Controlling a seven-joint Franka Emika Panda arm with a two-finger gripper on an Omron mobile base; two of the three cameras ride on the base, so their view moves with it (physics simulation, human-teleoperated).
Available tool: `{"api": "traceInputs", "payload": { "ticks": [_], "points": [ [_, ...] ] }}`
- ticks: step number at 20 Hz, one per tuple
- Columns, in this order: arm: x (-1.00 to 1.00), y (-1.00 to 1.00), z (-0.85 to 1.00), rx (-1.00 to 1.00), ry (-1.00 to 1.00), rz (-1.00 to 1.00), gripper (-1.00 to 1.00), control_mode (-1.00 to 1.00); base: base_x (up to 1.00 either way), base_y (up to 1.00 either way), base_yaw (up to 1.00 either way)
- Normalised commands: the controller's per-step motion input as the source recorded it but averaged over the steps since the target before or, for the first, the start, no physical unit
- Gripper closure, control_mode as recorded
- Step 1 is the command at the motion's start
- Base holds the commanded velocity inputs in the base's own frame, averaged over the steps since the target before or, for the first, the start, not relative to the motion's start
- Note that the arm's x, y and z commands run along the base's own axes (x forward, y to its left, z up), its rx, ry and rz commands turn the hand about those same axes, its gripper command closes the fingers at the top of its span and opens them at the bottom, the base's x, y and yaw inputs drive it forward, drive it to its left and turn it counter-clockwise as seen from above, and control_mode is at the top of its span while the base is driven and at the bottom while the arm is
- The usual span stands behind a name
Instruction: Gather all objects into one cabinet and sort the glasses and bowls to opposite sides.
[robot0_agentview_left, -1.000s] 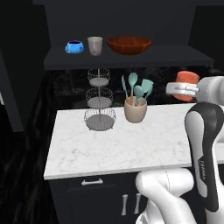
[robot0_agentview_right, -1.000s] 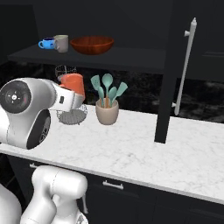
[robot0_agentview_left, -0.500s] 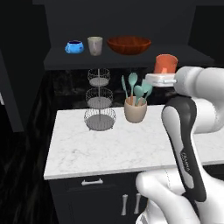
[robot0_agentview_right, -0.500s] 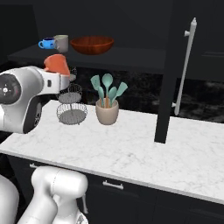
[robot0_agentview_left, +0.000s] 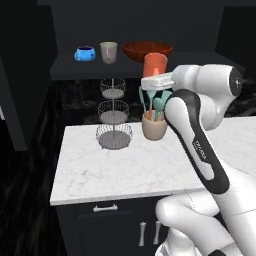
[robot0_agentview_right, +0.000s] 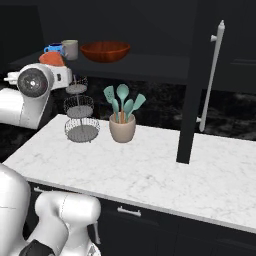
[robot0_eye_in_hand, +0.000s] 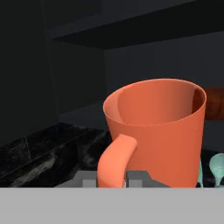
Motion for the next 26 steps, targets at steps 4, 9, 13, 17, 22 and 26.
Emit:
{"api": "traceInputs", "payload": {
  "ticks": [4, 9, 13, 17, 22, 26],
  "points": [
    [0.51, 0.07, 0.01, 0.05, 0.01, 0.1, 1.0, -1.0, 0.0, 0.0, 0.0],
    [0.8, 0.38, 0.1, 0.0, 0.0, 0.16, 1.0, -1.0, 0.0, 0.0, 0.0],
    [0.52, 0.43, -0.04, 0.0, 0.02, 0.13, 1.0, -1.0, 0.0, 0.0, 0.0],
    [0.81, 0.34, 0.0, 0.0, 0.0, 0.09, 1.0, -1.0, 0.0, 0.0, 0.0],
    [0.69, 0.18, -0.02, 0.0, 0.04, 0.14, 1.0, -1.0, 0.0, 0.0, 0.0],
    [0.89, 0.22, -0.03, 0.0, 0.05, 0.08, 1.0, -1.0, 0.0, 0.0, 0.0]
  ]
}}
